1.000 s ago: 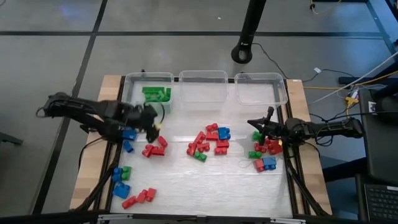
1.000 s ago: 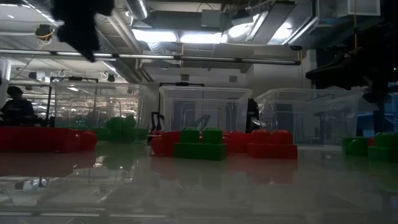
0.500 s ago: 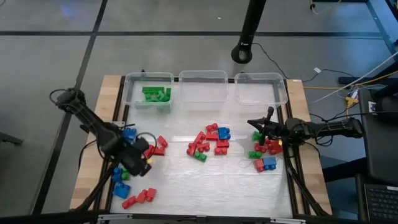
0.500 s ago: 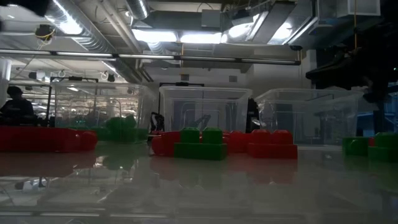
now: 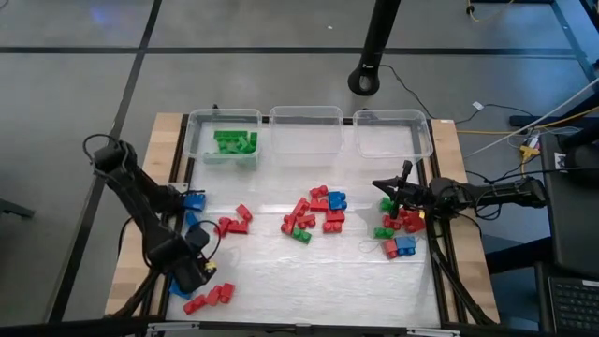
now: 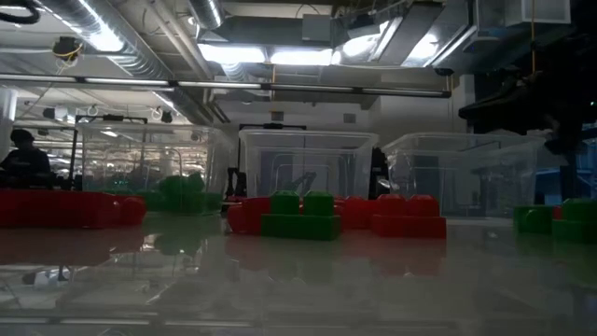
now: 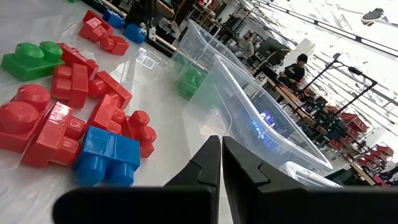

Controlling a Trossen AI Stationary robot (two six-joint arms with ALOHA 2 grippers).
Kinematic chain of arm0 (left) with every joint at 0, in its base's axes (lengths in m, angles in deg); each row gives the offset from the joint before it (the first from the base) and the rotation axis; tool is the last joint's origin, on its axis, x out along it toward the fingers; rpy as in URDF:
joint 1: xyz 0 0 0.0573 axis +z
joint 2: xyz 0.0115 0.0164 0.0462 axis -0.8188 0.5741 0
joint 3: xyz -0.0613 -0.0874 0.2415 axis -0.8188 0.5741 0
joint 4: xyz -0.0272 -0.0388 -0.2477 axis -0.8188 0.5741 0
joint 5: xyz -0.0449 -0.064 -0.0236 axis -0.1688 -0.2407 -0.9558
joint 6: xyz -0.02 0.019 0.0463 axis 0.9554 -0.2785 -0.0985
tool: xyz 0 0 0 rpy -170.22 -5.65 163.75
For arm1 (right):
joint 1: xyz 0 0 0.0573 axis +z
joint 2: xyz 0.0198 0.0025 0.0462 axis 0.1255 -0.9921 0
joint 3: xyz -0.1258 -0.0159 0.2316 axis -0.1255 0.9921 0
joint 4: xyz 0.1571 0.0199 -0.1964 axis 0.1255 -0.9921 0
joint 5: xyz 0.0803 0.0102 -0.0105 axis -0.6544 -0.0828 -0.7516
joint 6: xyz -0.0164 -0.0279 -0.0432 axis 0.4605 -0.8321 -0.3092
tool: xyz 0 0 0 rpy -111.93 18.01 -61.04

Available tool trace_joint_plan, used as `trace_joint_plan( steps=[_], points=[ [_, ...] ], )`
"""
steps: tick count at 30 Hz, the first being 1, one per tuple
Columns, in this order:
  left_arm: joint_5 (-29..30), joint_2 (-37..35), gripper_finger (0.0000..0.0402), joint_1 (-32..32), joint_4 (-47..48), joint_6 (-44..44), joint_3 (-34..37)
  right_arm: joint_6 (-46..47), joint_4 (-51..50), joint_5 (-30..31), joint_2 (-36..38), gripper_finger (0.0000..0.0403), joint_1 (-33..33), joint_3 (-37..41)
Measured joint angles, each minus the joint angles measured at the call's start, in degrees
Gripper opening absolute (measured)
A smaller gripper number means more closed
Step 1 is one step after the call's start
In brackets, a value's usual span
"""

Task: Sort blocks
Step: Put the green game piece into the left transparent bin

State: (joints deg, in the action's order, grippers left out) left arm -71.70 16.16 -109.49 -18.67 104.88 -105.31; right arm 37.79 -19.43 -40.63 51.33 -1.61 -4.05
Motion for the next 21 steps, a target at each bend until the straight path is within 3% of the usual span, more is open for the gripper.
trace_joint_plan(
  steps=[9, 21],
  points=[
    [-0.2, 2.4, 0.0211, -2.5, -0.4, 4.0, 0.2, 0.0, 0.0, 0.0, 0.0, 0.0019, 0.0, 0.0],
    [-2.9, 6.5, 0.0211, -2.9, -1.0, 2.6, 0.3, 0.0, 0.0, 0.0, 0.0, 0.0019, 0.0, 0.0]
  ],
)
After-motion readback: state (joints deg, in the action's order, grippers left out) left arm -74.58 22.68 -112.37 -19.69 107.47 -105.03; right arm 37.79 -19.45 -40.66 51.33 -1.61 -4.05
